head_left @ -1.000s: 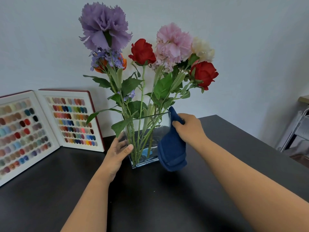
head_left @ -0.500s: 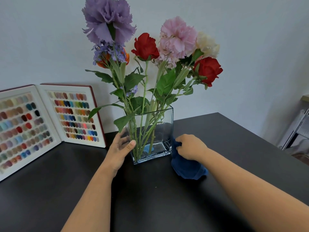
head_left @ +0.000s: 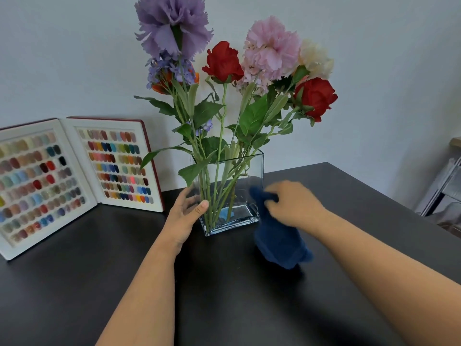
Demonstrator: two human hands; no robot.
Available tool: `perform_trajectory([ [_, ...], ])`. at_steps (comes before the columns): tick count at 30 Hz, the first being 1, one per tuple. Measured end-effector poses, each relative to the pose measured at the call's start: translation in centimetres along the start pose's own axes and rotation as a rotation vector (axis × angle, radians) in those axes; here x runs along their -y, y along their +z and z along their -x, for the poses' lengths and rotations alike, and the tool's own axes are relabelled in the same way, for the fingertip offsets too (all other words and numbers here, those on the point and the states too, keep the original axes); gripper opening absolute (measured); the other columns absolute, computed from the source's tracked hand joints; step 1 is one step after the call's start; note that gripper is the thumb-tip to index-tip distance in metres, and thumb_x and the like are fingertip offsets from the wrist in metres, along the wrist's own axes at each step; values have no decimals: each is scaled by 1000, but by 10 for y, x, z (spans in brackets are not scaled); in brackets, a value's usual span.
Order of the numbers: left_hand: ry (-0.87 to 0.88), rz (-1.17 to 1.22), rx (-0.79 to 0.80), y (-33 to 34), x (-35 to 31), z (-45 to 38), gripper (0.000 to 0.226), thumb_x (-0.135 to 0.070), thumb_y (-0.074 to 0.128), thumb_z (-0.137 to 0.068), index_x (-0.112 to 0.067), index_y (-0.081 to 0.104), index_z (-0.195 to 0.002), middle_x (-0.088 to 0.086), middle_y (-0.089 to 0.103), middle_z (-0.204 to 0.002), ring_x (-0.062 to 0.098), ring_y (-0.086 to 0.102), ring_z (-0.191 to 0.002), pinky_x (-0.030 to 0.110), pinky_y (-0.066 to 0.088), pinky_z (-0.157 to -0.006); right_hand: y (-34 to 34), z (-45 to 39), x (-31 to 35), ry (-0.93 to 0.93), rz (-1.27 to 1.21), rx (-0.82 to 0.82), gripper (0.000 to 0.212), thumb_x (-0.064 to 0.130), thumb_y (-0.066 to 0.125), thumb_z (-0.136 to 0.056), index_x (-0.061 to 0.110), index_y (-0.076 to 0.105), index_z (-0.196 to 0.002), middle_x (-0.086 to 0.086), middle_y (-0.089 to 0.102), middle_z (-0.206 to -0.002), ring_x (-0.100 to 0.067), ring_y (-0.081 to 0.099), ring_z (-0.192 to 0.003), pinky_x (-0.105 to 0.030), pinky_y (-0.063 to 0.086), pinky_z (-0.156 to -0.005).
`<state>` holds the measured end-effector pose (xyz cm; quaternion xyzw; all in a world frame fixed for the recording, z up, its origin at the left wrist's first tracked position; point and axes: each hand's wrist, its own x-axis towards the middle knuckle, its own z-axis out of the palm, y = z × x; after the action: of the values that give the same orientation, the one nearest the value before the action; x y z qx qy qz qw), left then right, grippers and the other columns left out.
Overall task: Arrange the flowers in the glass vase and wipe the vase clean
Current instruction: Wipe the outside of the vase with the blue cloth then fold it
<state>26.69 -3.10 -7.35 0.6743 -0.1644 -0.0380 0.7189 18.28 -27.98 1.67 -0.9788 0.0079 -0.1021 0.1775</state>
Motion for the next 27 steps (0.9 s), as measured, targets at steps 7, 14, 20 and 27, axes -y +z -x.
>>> perform_trajectory([
  [7, 6, -4, -5, 3, -3, 2, 81, -40, 73, -76, -31, 35, -148, 10, 56, -137, 18, 53, -127, 35, 37, -109, 7, 3, 34, -394, -1, -560, 41, 15, 65, -80, 26, 60, -119, -1, 66, -90, -26, 61, -63, -33, 49, -51],
  [14, 11, -19, 13, 2, -5, 1, 74, -41, 70, -78, -34, 38, -145, 9, 57, -134, 12, 57, -122, 17, 46, -88, 63, -4, 45, -636, 236, -593, 43, 12, 83, -62, 8, 73, -103, -9, 67, -75, -28, 61, -49, -32, 50, -42],
  [20, 19, -13, 45, 1, -5, 1, 73, -36, 71, -80, -32, 38, -145, 9, 62, -128, 12, 62, -116, 13, 50, -83, 81, 6, 39, -736, 475, -355, 38, 22, 79, -68, 17, 72, -105, -1, 66, -82, -21, 61, -56, -31, 47, -47],
  [27, 31, -14, 21, 2, -5, 2, 67, -36, 71, -83, -38, 41, -142, 6, 63, -128, 9, 61, -117, 19, 49, -91, 94, 19, 50, -700, 589, -54, 31, 18, 61, -84, 17, 64, -115, -5, 60, -98, -27, 58, -75, -37, 40, -62],
])
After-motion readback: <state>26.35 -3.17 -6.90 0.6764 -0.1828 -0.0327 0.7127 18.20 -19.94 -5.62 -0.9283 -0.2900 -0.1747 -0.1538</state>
